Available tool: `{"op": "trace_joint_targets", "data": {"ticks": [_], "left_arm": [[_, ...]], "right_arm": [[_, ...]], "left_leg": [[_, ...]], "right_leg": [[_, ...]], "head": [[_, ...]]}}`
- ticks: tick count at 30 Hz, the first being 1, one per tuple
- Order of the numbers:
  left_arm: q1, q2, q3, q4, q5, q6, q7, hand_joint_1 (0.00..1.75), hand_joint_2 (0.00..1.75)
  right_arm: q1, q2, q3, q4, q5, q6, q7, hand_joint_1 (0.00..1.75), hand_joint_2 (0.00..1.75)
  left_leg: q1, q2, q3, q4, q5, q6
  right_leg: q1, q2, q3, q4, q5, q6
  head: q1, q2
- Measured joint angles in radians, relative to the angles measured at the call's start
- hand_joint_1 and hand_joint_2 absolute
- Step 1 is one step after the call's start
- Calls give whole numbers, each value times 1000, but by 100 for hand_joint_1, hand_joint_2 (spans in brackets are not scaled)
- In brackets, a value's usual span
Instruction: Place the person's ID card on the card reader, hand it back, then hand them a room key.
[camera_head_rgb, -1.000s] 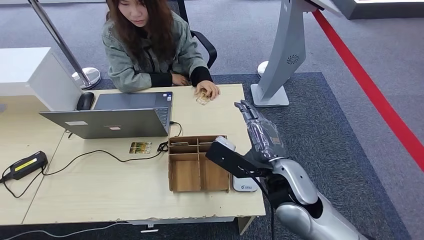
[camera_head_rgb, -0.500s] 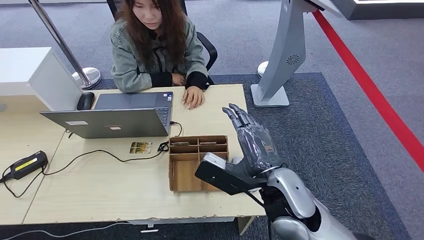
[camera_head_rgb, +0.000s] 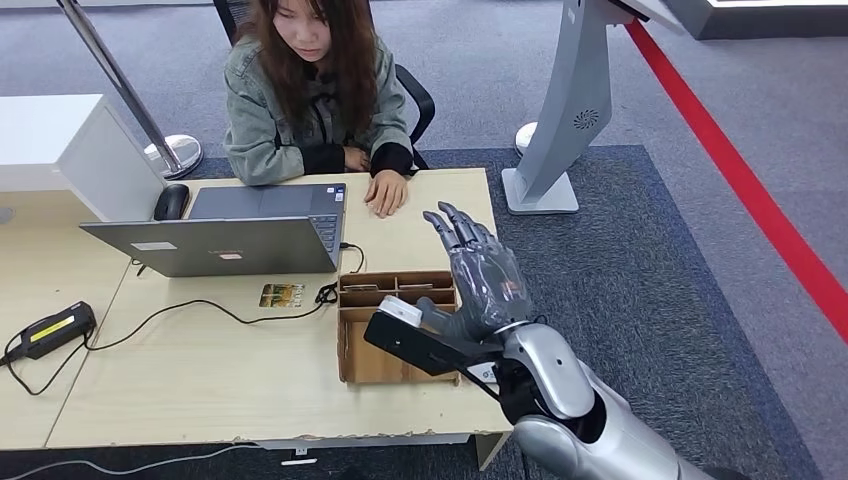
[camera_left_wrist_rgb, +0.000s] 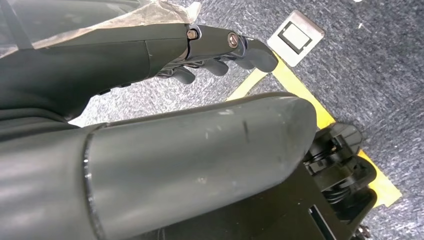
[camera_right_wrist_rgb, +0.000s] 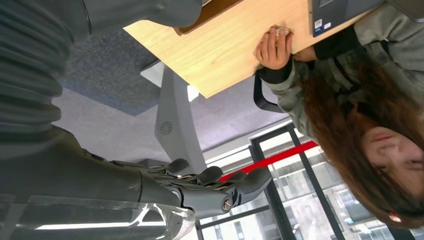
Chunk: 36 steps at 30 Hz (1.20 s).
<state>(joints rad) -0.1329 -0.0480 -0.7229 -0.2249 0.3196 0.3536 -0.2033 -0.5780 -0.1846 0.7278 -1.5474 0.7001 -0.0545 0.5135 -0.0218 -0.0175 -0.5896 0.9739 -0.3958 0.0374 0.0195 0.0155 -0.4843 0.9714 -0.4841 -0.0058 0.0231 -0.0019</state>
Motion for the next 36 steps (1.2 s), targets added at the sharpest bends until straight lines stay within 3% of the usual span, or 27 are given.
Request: {"op": "trace_joint_targets", "data": {"ticks": [10, 36], "left_arm": [[-8, -8, 0, -5, -14, 1, 0, 0, 0], [-19, -18, 0, -13, -51, 4, 0, 0, 0]], "right_arm": [[-36, 32, 17, 119, 5, -15, 0, 19, 175], [-92, 113, 48, 369, 34, -54, -14, 24, 175]], "left_leg": [[0, 0, 0, 0, 0, 0], [0, 0, 0, 0, 0, 0]], "right_leg": [[0, 0, 0, 0, 0, 0], [0, -1, 0, 0, 0, 0]], "head": [[0, 0], [0, 0]]}}
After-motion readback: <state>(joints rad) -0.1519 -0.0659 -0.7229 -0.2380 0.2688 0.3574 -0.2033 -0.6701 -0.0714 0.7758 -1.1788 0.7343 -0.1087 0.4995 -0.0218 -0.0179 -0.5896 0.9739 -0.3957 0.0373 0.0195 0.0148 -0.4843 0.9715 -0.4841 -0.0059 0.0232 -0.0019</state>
